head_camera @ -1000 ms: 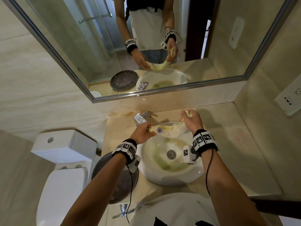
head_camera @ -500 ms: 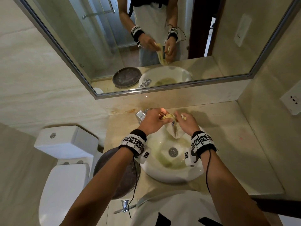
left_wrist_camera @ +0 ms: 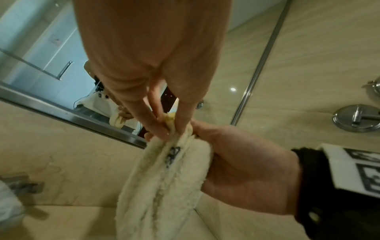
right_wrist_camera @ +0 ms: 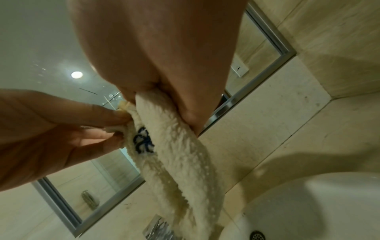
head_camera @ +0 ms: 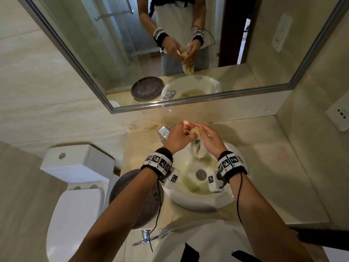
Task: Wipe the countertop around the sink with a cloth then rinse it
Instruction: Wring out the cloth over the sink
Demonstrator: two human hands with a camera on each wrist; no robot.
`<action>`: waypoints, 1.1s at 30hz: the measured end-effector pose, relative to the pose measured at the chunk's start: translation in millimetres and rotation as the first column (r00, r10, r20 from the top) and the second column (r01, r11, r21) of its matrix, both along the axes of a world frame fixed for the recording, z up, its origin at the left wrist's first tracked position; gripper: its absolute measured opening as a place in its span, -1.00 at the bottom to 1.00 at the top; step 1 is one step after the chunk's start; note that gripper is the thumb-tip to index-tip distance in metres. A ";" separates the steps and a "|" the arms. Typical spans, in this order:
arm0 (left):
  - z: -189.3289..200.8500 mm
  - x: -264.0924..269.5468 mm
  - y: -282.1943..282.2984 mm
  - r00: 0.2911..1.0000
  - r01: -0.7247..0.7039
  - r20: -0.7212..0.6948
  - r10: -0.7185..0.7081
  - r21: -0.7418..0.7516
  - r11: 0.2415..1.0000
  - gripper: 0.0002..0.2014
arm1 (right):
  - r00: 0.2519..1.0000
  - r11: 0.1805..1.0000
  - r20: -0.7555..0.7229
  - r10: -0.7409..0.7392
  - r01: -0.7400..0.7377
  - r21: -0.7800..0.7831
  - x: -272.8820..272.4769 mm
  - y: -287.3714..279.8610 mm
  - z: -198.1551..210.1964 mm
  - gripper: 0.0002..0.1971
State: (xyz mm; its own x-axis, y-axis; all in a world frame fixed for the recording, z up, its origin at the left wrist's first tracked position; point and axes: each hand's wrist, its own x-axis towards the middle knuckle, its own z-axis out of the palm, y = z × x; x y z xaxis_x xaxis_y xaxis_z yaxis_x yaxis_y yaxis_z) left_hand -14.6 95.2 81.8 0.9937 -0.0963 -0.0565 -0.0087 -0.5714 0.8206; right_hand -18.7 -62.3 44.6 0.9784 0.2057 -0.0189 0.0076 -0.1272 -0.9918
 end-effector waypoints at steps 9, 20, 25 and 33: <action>-8.0 -9.1 -2.6 0.996 -0.073 -0.067 0.057 -0.280 0.957 -0.55 | 0.983 0.984 -0.107 -0.151 0.160 0.073 -8.3 6.3 2.3 -0.68; -33.3 -23.9 21.8 0.874 0.336 -0.356 -0.331 -0.049 0.940 -0.26 | 0.950 0.967 -0.236 -0.206 0.235 0.099 -13.7 -8.2 8.2 -0.85; -40.0 -20.6 13.4 0.823 0.335 -0.443 -0.356 -0.127 0.934 -0.16 | 0.933 0.933 -0.349 -0.087 0.199 0.299 -17.4 -11.2 17.3 -0.68; -39.6 -13.7 2.7 0.862 0.372 -0.387 -0.328 0.041 0.927 -0.43 | 0.849 0.907 -0.518 -0.105 0.295 0.301 -8.1 -17.4 15.9 -0.60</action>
